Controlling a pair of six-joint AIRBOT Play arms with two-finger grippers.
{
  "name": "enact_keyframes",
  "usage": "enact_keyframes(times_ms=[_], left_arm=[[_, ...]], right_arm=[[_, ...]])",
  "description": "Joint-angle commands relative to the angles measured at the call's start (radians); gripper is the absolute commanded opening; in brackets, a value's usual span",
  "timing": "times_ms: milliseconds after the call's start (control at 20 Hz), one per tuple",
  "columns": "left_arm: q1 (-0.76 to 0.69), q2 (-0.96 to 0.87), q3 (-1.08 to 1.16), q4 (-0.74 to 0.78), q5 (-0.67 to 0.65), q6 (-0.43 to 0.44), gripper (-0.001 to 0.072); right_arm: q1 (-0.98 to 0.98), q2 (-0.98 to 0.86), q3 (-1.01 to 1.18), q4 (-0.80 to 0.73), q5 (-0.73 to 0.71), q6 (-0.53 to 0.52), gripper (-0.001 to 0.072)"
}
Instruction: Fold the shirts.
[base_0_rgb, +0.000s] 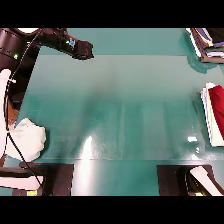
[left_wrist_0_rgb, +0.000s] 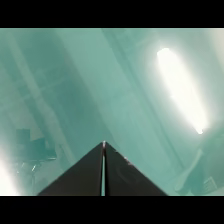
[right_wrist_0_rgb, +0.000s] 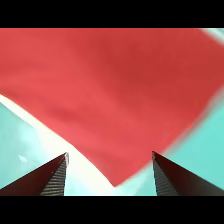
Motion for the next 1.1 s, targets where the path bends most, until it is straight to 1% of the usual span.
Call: enact_keyframes(times_ms=[0, 150, 250, 300, 400, 450, 500, 550, 600, 650, 700, 850, 1050], left_arm=[[0.000, 0.000, 0.000, 0.000, -0.002, 0.010, 0.0028], [0.000, 0.000, 0.000, 0.000, -0.001, 0.009, 0.0028], [0.000, 0.000, 0.000, -0.001, 0.000, 0.009, 0.0028], [0.000, 0.000, 0.000, -0.005, 0.001, 0.009, 0.0028], [0.000, 0.000, 0.000, -0.005, 0.011, 0.009, 0.0028], [0.000, 0.000, 0.000, -0.004, 0.017, 0.009, 0.0028], [0.000, 0.000, 0.000, -0.004, 0.026, 0.009, 0.0028], [0.000, 0.000, 0.000, -0.005, 0.034, 0.008, 0.0028], [0.000, 0.000, 0.000, -0.004, 0.043, 0.009, 0.0028], [0.000, 0.000, 0.000, -0.005, 0.049, 0.009, 0.0028], [0.000, 0.000, 0.000, -0.004, 0.056, 0.008, 0.0029], [0.000, 0.000, 0.000, -0.004, 0.063, 0.009, 0.0028], [0.000, 0.000, 0.000, -0.005, 0.063, 0.009, 0.0029]], right_arm=[[-0.025, 0.045, -0.020, -0.024, -0.013, 0.002, 0.0603], [0.092, 0.014, 0.107, 0.165, -0.032, 0.001, 0.0600], [0.251, -0.025, 0.189, 0.285, -0.025, 0.001, 0.0594], [0.351, -0.048, 0.229, 0.319, -0.021, 0.001, 0.0594], [0.555, -0.095, 0.304, 0.327, -0.021, 0.001, 0.0592], [0.647, -0.121, 0.339, 0.326, -0.021, 0.001, 0.0568], [0.739, -0.153, 0.378, 0.326, -0.021, 0.001, 0.0482], [0.816, -0.182, 0.414, 0.326, -0.020, 0.000, 0.0357], [0.891, -0.213, 0.451, 0.326, -0.019, 0.000, 0.0207], [0.951, -0.240, 0.484, 0.326, -0.013, -0.006, 0.0040], [1.006, -0.269, 0.522, 0.326, -0.002, -0.023, 0.0023], [1.110, -0.331, 0.611, 0.326, 0.022, -0.033, 0.0023], [1.143, -0.356, 0.654, 0.328, 0.022, -0.033, 0.0023]])
